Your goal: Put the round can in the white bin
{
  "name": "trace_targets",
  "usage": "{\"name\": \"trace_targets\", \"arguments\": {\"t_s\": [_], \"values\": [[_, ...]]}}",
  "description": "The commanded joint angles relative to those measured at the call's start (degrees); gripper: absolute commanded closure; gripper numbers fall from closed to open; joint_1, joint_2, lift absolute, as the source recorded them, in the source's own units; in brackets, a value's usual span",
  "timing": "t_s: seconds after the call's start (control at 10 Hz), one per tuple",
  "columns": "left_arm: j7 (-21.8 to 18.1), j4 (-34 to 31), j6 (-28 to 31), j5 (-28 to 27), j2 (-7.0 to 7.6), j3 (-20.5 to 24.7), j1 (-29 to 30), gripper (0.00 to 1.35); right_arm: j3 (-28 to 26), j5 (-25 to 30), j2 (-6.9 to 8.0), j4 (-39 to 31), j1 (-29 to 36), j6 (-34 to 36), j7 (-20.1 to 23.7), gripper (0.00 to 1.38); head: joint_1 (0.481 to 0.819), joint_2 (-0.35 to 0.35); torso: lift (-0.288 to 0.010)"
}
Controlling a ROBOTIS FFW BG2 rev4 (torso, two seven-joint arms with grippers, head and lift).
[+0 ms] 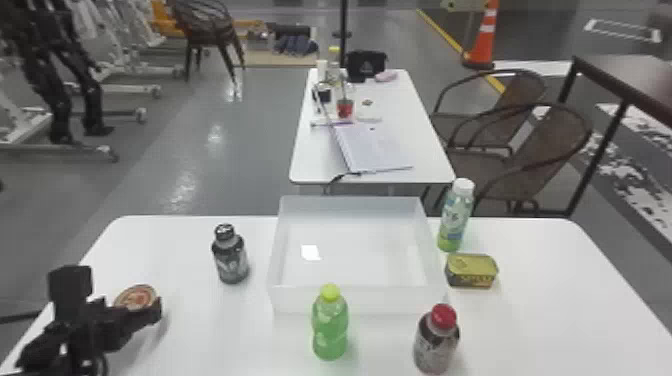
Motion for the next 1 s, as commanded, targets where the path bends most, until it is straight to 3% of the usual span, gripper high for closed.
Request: {"name": "trace_targets", "arguments": {"t_s": [0.0,0.5,0.6,0.7,0.9], "values": [[-0.2,1.5,-0.8,0.0,0.20,0.0,-0.7,0.10,0.0,0.0,0.00,0.1,0.0,0.0,0.0,0.09,0.549,0.000,-0.100],[-0.3,5.7,-3.2,-1.3,0.20,0.1,-3.0,0.11,0.0,-0.1,0.09,0.4,-0.3,0.0,0.4,0.09,0.549,0.000,-0.100],[-0.3,6.0,-2.7,-1.7,0.28,0.1,-3.2,0.25,0.0,-0.2,0.09,0.4,-0.3,0.0,0.4,0.09,0.549,0.000,-0.100],[-0.2,6.4,-2.7,-1.3,0.37,0.1,-3.1,0.63,0.0,-0.4,0.09,0.5,-0.3,0.0,0.4,0.09,0.549,0.000,-0.100],[0.0,6.4,-3.4,-2.1,-0.15,0.5,-3.0,0.83,0.0,-0.4,0.09,0.5,-0.3,0.0,0.5,0.09,0.549,0.000,-0.100]]}}
